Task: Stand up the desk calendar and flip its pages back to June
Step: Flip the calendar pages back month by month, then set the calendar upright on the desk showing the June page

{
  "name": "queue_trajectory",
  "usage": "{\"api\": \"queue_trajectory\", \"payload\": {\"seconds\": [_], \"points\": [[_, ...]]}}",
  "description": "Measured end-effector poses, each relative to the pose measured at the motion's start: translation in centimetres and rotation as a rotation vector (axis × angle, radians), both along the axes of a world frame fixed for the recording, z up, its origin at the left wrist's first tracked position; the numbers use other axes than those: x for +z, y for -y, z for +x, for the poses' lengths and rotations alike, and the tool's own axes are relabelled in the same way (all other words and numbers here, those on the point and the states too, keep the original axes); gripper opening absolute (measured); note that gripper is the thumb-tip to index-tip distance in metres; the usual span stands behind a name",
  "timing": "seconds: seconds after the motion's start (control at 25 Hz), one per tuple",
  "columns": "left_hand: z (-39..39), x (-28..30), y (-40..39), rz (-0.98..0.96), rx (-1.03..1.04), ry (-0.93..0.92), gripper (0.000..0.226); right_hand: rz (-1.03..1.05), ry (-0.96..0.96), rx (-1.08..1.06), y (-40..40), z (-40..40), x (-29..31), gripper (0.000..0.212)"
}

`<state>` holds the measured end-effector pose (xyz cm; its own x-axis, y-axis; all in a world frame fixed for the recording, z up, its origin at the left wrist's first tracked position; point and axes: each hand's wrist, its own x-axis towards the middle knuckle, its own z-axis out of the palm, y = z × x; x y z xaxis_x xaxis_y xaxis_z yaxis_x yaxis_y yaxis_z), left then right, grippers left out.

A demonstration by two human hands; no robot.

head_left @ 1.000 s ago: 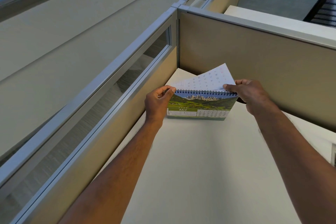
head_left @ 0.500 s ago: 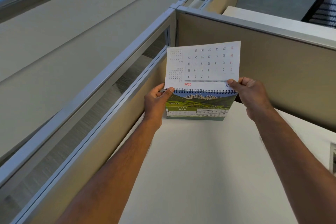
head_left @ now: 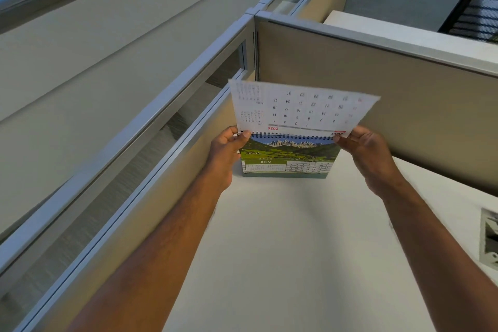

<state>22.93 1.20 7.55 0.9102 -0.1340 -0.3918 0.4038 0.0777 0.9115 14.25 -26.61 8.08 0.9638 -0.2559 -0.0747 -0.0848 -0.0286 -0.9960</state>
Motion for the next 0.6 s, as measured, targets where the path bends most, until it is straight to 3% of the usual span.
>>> {"api": "queue_trajectory", "payload": {"seconds": [0.16, 0.28, 0.44, 0.6], "points": [[-0.1, 0.0, -0.4, -0.003, -0.044, -0.005, 0.01, -0.026, 0.071, -0.016, 0.1, -0.2, -0.6, 0.02], [-0.2, -0.3, -1.0, -0.043, -0.093, 0.013, 0.023, -0.121, 0.163, 0.062, 0.6, -0.9, -1.5, 0.025], [0.0, -0.5, -1.3, -0.079, -0.082, -0.04, 0.033, -0.135, 0.049, -0.02, 0.4, -0.8, -2.6, 0.025], [0.4, -0.6, -1.0, -0.027, -0.049, -0.014, 0.025, -0.123, 0.045, -0.033, 0.2, -0.6, -2.9, 0.032]]}}
